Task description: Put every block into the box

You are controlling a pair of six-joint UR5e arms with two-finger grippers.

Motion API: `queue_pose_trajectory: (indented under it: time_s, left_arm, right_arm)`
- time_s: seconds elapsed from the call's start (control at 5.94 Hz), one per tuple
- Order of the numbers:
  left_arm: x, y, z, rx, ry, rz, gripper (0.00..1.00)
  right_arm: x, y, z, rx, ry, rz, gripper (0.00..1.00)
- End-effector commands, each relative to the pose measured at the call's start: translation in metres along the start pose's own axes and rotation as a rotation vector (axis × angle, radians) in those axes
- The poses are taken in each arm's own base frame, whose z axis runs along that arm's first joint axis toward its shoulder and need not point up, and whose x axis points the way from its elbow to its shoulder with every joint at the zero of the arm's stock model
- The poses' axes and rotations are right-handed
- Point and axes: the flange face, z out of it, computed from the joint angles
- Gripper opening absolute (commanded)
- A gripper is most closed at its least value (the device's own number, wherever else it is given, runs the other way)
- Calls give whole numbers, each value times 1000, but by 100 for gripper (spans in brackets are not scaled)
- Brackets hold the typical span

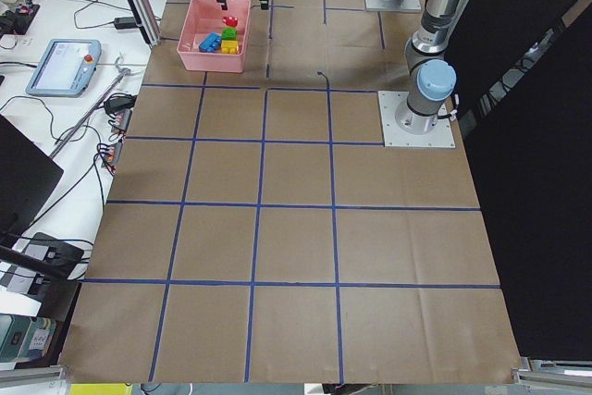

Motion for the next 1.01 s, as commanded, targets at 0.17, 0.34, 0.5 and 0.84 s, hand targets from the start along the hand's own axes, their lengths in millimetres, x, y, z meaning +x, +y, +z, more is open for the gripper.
queue_pose_trajectory:
  time_s: [0.17,0.34,0.5,0.84]
  left_arm:
    - [-6,19,4,-14,1,-12,99]
    - [-6,19,3,-13,-2,-12,99]
    - [-7,25,-1,-5,-7,-9,99]
    - [-5,24,-3,-2,2,-9,99]
  right_arm:
    - [49,-15,-37,19,3,-53,99]
    - [78,-7,-71,-10,13,-112,99]
    - [114,3,-105,-40,51,-139,99]
    - [143,67,-147,-35,87,-167,99]
